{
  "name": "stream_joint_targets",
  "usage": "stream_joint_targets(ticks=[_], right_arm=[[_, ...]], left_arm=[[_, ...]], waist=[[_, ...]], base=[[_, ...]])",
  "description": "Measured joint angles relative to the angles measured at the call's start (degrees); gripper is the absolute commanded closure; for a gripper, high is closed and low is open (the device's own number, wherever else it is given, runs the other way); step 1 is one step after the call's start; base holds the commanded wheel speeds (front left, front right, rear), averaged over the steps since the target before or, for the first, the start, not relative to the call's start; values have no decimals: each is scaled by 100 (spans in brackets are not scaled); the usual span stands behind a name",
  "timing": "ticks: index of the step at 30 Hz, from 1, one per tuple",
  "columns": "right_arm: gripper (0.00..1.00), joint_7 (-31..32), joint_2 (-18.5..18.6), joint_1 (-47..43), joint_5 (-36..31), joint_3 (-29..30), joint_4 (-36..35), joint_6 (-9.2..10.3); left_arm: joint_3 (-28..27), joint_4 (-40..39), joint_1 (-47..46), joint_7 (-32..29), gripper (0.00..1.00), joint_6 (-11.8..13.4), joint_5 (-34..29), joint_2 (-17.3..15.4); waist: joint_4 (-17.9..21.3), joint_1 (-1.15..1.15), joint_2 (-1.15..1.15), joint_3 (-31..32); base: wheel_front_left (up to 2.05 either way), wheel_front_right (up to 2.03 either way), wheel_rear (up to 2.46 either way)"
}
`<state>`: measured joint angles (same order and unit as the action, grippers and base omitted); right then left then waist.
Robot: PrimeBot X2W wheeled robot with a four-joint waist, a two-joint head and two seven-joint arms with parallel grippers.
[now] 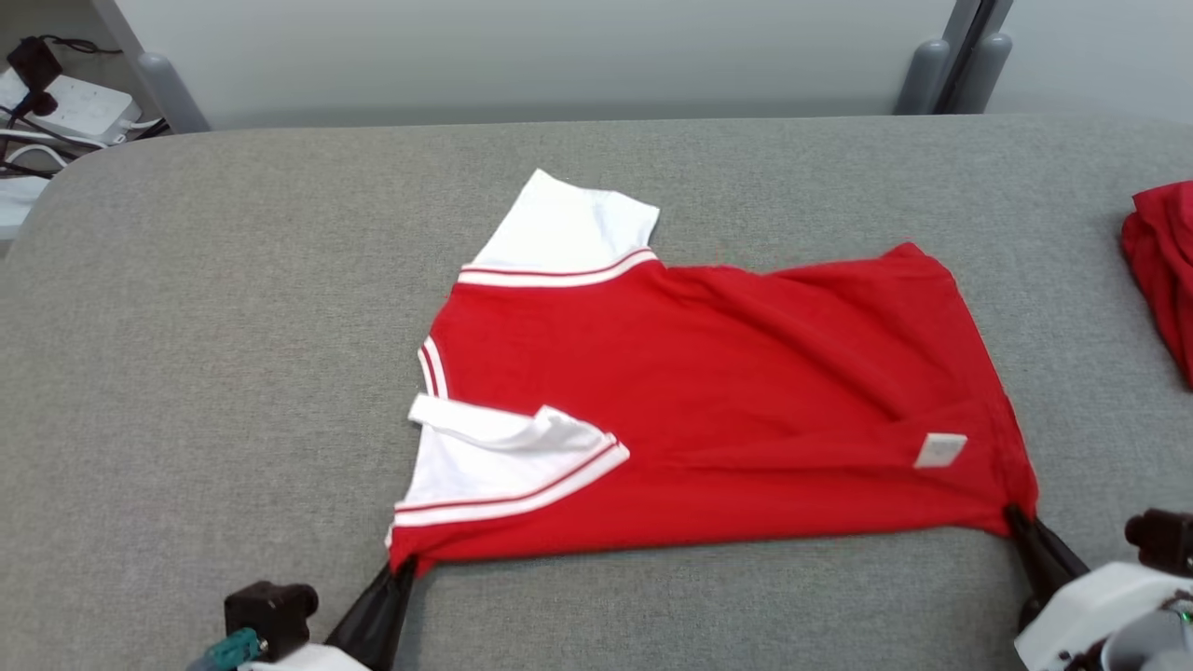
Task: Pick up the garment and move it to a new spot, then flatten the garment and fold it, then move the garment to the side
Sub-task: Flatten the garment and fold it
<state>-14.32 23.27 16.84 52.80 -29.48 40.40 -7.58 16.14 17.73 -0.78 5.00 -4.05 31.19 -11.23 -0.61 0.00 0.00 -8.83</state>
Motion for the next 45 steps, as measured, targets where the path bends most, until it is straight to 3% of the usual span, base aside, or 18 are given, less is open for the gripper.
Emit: stream_joint_targets(ticks=[10, 20, 21, 22, 23, 24, 25, 26, 30, 34, 39, 45], right_arm=[[100, 15, 616, -883, 747, -201, -619, -1], [100, 191, 721, -1278, 868, -165, -1000, -11], [76, 215, 714, -1278, 868, -155, -1005, -11], [30, 222, 703, -1278, 867, -144, -1007, -11], [0, 223, 690, -1278, 858, -127, -1006, -11], [0, 222, 670, -1278, 838, -94, -1006, -11], [0, 220, 648, -1279, 808, -65, -1006, -11], [0, 208, 631, -1280, 772, -42, -1012, -11], [0, 97, 570, -1280, 500, 220, -1026, -9], [0, 32, 505, -1275, -191, 914, -1106, -8], [0, 14, 23, -1278, -1257, 1895, -1766, 8], [0, 10, -547, -1309, -2002, 2288, -2425, 8]], left_arm=[[132, -1118, 989, -558, 100, 236, 10, -286], [115, -1228, 1109, -727, 100, 320, 22, -431], [115, -1226, 1108, -728, 100, 330, 26, -434], [119, -1217, 1108, -750, 100, 345, 30, -434], [125, -1200, 1107, -780, 88, 346, 37, -433], [131, -1178, 1104, -782, 64, 347, 46, -428], [133, -1147, 1099, -782, 49, 365, 53, -422], [136, -1112, 1090, -782, 2, 368, 53, -417], [140, -972, 1049, -742, 0, 458, 40, -402], [-55, -935, 971, -545, 0, 708, -47, -424], [-413, -1018, 908, -77, 0, 878, -54, -505], [-632, -1412, 444, 447, 0, 1099, -87, -376]], waist=[[-226, 0, 0, 57], [-170, 0, 0, 106], [-161, 0, 0, 106], [-154, 0, 0, 109], [-151, 0, 0, 112], [-151, 0, 0, 115], [-148, 0, 0, 118], [-143, 0, 0, 123], [-109, 0, 0, 158], [-61, 0, 0, 197], [-9, 0, 0, 273], [14, 0, 0, 311]], base=[[0, 0, 0], [0, 0, 0], [0, 0, 0], [0, 0, 0], [0, 0, 0], [0, 0, 0], [0, 0, 0], [0, 0, 0], [0, 0, 0], [0, 0, 0], [0, 0, 0], [0, 0, 0]])
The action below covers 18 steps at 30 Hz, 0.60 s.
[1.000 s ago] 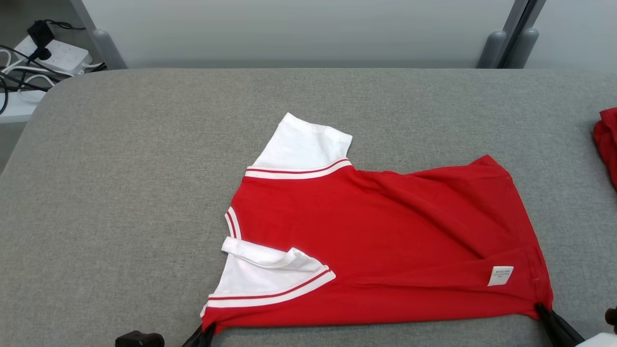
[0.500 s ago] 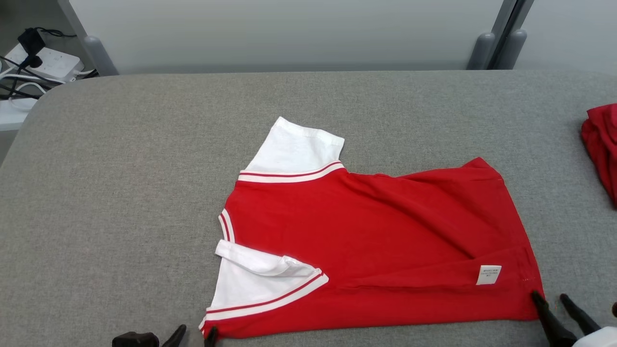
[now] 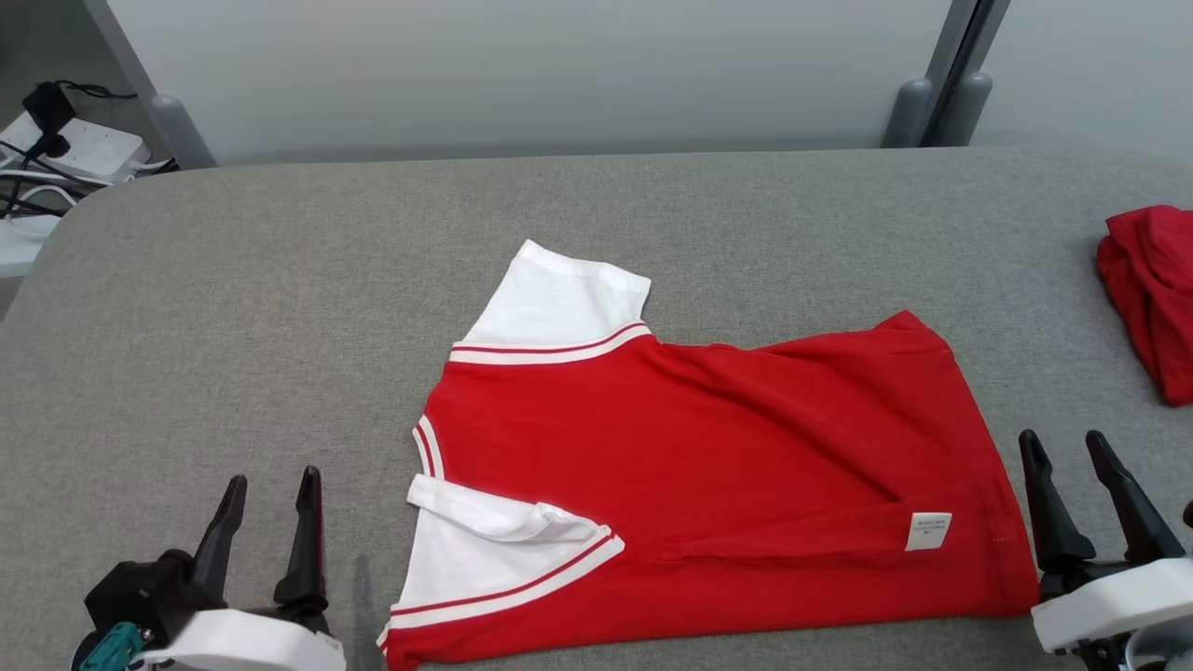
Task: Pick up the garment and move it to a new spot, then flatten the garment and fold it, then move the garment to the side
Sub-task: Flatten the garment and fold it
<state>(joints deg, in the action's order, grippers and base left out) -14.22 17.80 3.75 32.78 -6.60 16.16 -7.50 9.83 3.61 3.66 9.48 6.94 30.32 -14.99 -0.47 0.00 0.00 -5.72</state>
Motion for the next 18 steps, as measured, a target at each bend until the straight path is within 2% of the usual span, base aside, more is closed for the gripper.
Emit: stream_joint_targets(ticks=[5, 8, 13, 14, 18], right_arm=[[0, -1, -242, 32, -357, 56, -297, 0], [0, -1, -383, 67, -491, 32, -402, 0], [0, -1, -468, 172, -516, -80, -424, 0], [0, -1, -449, 190, -535, -172, -413, 0], [0, -1, -428, 362, -554, -269, -422, 0]], left_arm=[[86, -225, -308, 235, 0, 119, -78, 325], [191, -140, -585, 249, 0, 108, -110, 409], [326, 227, -1007, 241, 0, -13, -110, 471], [397, 504, -1469, 80, 0, -109, -97, 483], [510, 883, -2277, -149, 0, -292, -97, 495]], waist=[[33, 0, 0, -60], [81, 0, 0, -114], [177, 0, 0, -261], [236, 0, 0, -394], [330, 0, 0, -643]], base=[[0, 0, 0], [0, 0, 0], [0, 0, 0], [0, 0, 0], [0, 0, 0]])
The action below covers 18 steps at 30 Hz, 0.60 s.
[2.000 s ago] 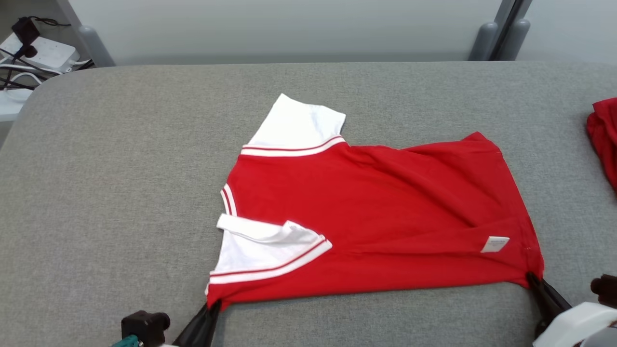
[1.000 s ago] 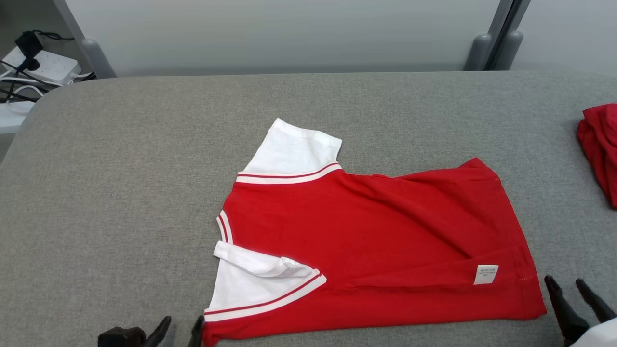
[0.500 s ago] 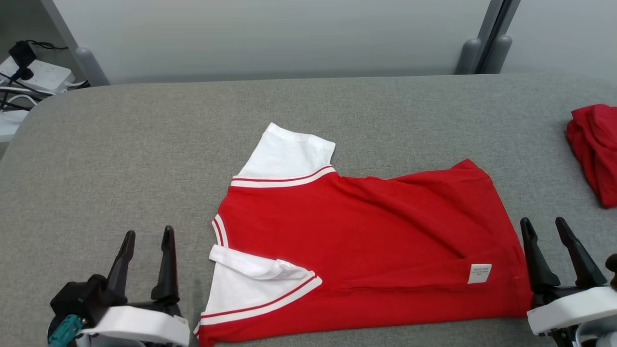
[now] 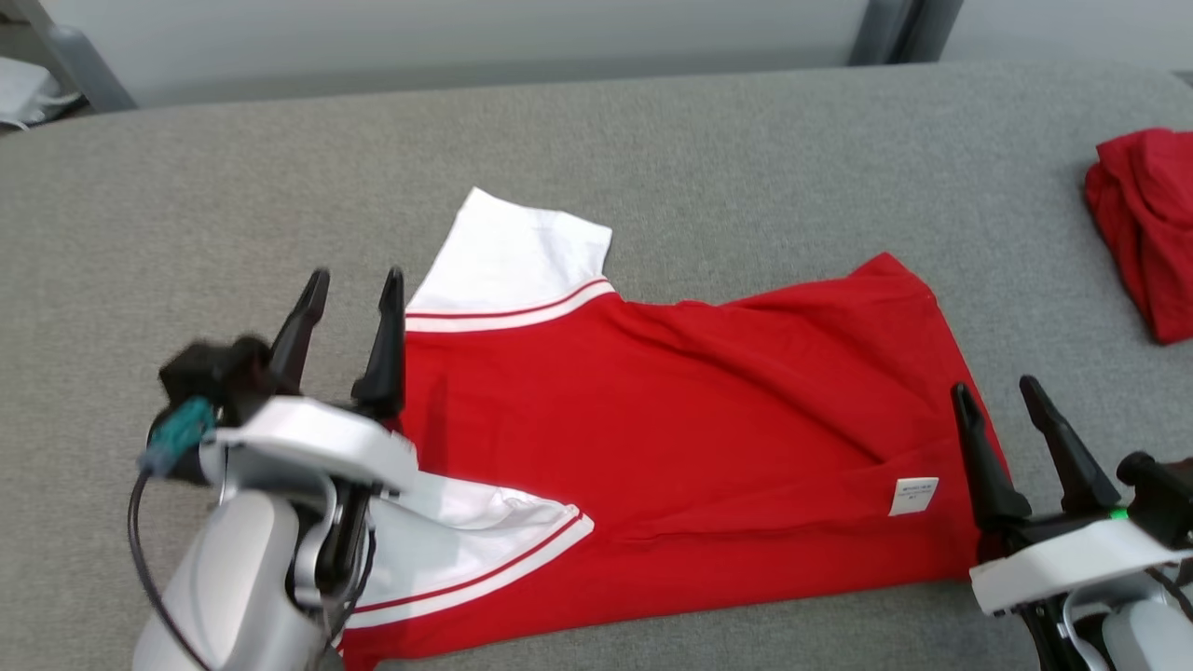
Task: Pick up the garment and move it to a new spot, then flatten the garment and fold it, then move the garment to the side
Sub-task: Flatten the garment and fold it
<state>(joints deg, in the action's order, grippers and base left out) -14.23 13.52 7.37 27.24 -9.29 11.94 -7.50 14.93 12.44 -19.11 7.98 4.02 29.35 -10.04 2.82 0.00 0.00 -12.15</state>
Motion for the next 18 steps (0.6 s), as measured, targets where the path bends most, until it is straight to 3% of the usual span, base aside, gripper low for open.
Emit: stream_joint_targets(ticks=[8, 18], right_arm=[[0, 0, 101, 469, 3, -124, -77, 0], [0, -1, 172, 795, -1, -224, -97, 0]], left_arm=[[208, 1184, -1609, -684, 0, -152, -1, 169], [453, 2856, -3439, -1549, 0, -137, -267, 168]], waist=[[216, 0, 0, -667], [504, 0, 0, -1364]], base=[[0, 0, 0], [0, 0, 0]])
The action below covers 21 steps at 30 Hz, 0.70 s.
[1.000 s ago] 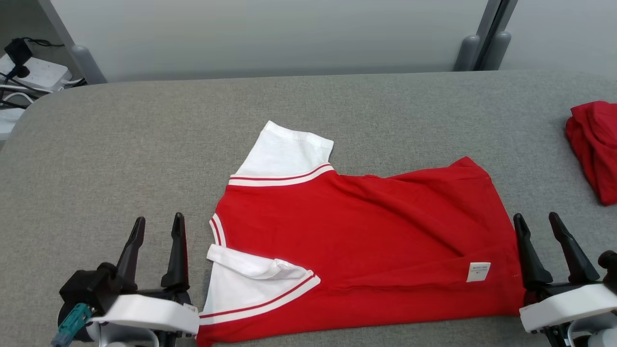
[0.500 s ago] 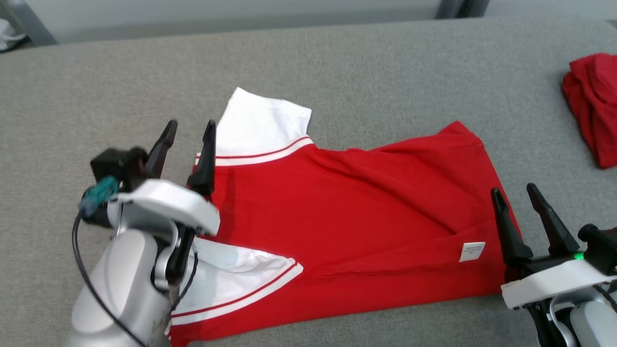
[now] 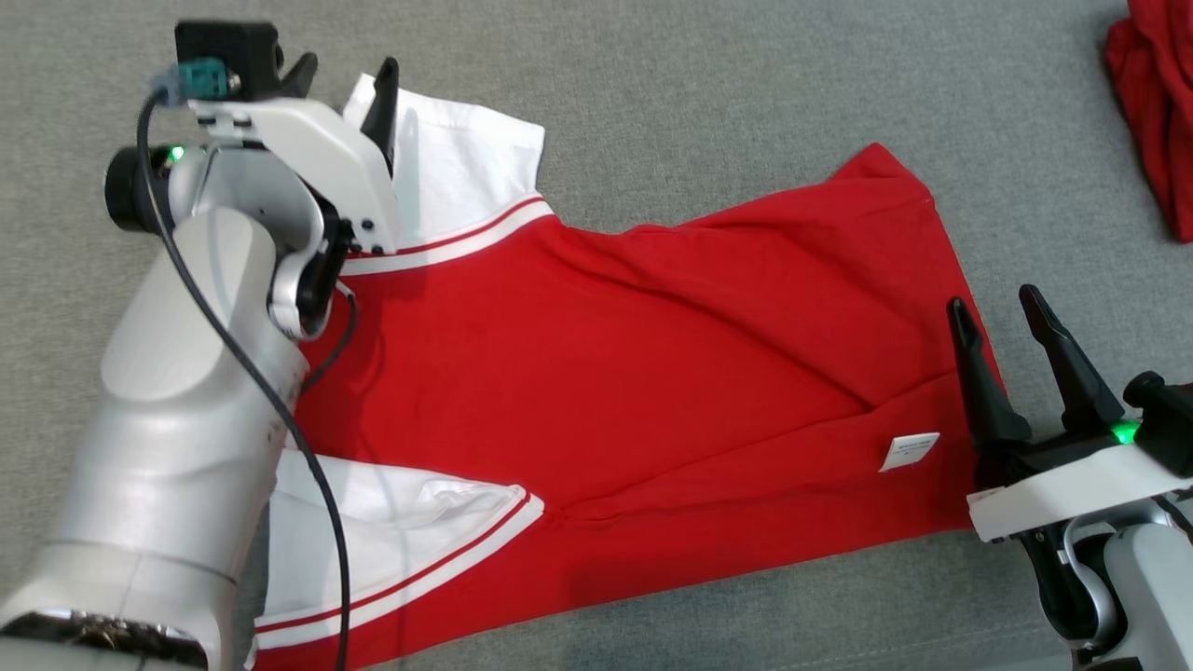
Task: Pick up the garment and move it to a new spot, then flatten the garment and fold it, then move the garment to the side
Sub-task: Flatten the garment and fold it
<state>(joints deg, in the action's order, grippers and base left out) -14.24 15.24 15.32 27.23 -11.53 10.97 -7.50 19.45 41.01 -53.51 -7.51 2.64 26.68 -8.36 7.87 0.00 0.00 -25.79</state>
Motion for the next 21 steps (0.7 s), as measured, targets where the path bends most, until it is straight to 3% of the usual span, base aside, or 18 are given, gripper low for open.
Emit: stream_joint_targets(ticks=[6, 19, 20, 21], right_arm=[[0, 0, -14, 155, -56, -103, 2, 0], [0, 0, -104, 298, -81, -216, 68, 0], [0, 0, -105, 298, -105, -215, 70, 0], [0, 0, -110, 298, -111, -213, 70, 0]], left_arm=[[52, 717, -565, -311, 0, -1, -23, 0], [182, 1975, -1169, -96, 0, 34, -152, 1], [194, 2028, -1187, -76, 26, 9, -156, 3], [200, 2072, -1196, -40, 62, -14, -156, 4]], waist=[[128, 0, 0, -208], [337, 0, 0, -429], [338, 0, 0, -431], [338, 0, 0, -434]], base=[[0, 0, 0], [0, 0, 0], [0, 0, 0], [0, 0, 0]])
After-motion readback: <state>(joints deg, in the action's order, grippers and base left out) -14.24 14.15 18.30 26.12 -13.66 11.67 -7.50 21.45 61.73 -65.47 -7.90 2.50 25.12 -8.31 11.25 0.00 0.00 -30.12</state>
